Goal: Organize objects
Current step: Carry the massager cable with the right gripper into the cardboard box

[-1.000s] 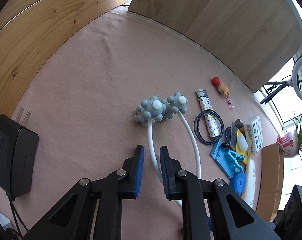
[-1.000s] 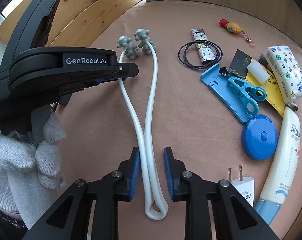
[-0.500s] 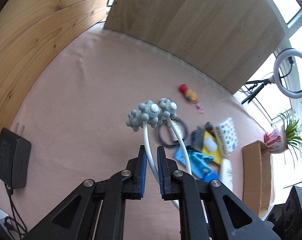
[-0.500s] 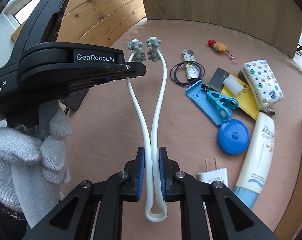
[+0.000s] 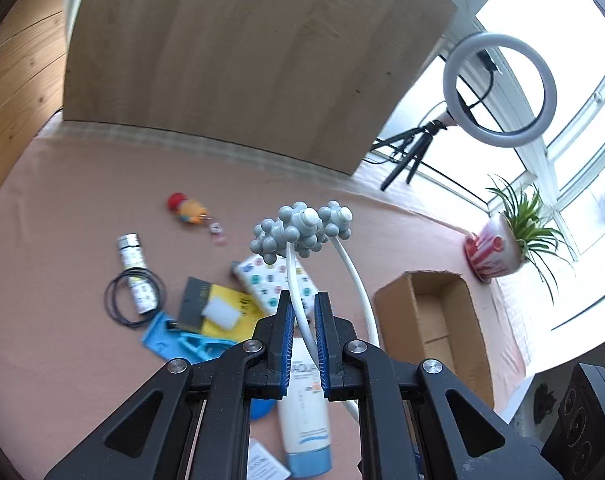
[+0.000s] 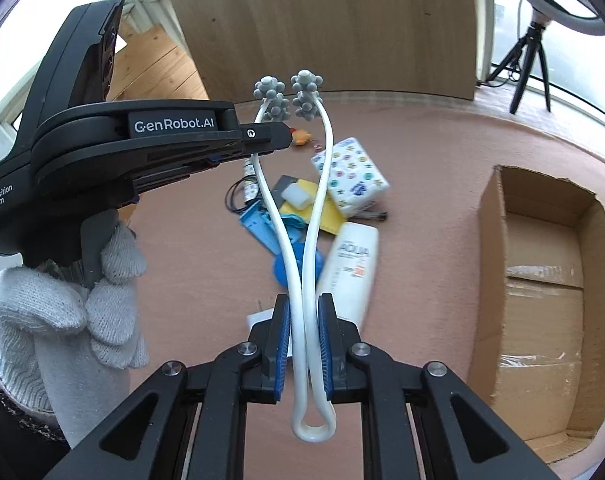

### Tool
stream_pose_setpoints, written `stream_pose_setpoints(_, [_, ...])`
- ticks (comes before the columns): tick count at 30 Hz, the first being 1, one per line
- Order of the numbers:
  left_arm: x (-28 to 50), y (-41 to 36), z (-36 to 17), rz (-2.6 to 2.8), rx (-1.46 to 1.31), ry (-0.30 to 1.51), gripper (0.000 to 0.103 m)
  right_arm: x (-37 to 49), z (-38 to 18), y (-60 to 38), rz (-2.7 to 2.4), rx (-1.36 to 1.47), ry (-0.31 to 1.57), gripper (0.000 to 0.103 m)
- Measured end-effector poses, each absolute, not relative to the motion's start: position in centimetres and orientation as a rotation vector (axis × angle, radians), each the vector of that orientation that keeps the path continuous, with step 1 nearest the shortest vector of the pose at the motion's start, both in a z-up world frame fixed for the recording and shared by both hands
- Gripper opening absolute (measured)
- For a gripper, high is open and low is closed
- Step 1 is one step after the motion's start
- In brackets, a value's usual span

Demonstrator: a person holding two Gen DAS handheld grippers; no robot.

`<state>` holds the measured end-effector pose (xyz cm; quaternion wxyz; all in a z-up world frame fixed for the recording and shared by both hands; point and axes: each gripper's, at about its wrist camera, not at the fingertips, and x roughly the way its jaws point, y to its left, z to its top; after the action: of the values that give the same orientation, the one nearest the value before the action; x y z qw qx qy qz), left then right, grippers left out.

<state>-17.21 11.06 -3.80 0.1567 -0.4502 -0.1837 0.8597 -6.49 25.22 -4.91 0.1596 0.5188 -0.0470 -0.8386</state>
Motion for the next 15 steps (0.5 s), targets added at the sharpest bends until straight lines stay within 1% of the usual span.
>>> stream_pose_setpoints(6, [-18.3, 19.0, -3.6, 2.374, -1.265, -0.463, 0.011, -5.6, -4.8, 32.7, -2.489, 1.509, -0.201, 0.012])
stream_pose_setpoints(15, [-19.9, 29.6, -4.7, 2.266, -1.279, -0.377, 0.011, -5.3, -6.2, 39.7, -2.583, 1.569, -0.3, 0.012])
